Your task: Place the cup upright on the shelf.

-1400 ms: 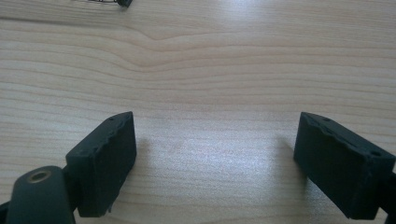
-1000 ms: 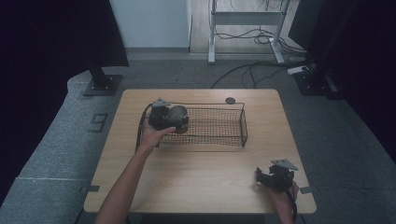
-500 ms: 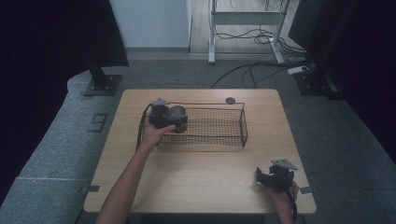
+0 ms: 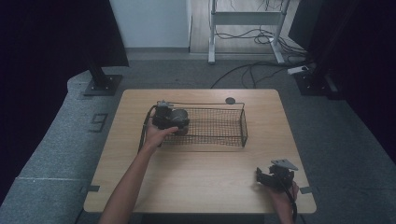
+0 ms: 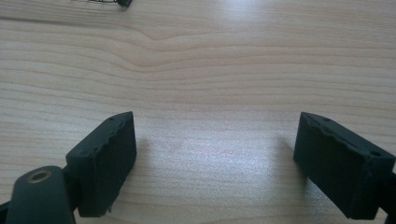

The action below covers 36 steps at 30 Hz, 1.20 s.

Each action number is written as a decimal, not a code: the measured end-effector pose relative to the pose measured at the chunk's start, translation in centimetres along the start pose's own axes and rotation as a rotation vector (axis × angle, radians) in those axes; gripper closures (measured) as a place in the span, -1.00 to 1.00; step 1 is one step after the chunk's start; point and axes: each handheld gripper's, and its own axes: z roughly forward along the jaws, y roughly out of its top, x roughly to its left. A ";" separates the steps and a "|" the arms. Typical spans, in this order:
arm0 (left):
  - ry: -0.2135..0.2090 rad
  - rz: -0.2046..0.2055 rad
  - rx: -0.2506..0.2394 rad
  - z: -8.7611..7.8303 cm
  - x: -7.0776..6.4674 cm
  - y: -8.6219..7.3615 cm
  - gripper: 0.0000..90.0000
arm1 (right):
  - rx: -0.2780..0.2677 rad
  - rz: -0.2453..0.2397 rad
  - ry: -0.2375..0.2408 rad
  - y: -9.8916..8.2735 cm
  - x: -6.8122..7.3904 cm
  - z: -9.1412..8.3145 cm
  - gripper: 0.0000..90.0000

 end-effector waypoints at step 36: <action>0.053 -0.016 0.102 2.7 0.4 -1.5 -0.68 | 0.000 0.000 0.000 0.0 0.0 0.0 -0.71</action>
